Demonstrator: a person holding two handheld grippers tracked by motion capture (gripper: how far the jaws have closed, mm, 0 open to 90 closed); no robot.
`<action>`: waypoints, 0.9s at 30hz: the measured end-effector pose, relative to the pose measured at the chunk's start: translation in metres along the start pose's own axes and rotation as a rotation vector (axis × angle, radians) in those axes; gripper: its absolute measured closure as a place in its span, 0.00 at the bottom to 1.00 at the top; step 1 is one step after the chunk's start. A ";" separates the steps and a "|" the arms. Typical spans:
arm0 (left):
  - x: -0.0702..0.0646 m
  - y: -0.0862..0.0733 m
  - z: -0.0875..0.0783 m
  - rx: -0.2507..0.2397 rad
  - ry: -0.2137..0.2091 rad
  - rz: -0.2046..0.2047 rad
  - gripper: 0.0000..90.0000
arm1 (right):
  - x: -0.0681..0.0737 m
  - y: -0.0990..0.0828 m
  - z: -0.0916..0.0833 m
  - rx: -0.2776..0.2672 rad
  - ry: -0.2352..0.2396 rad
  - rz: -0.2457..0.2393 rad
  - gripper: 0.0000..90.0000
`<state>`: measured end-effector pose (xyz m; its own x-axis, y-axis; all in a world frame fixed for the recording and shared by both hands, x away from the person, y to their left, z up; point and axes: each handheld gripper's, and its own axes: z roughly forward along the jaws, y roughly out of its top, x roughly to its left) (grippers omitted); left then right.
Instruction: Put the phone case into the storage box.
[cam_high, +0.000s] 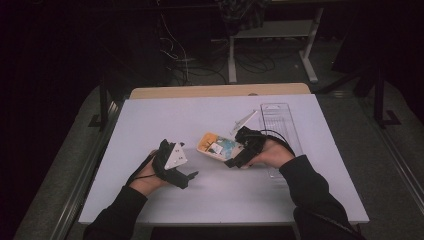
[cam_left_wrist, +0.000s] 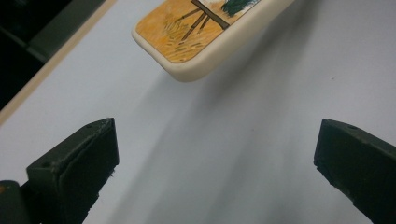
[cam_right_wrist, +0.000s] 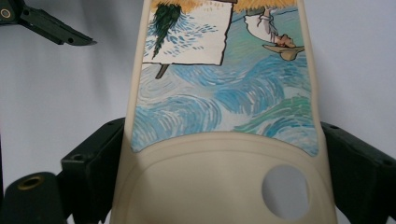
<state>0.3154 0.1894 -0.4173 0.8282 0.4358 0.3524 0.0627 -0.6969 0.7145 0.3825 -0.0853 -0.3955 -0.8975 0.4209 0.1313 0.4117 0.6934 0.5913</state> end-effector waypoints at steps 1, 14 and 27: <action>0.000 0.000 0.000 -0.001 0.006 0.010 0.00 | 0.000 0.000 0.000 0.002 0.003 0.000 0.11; -0.006 0.003 -0.002 0.004 0.078 0.124 0.00 | 0.000 0.000 -0.001 0.007 0.005 0.011 0.11; -0.015 0.005 0.000 0.043 0.149 0.257 0.00 | 0.000 0.000 -0.001 0.007 0.007 0.012 0.11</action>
<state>0.3038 0.1794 -0.4192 0.7293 0.3184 0.6056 -0.1123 -0.8174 0.5650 0.3825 -0.0860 -0.3950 -0.8935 0.4255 0.1438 0.4237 0.6924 0.5840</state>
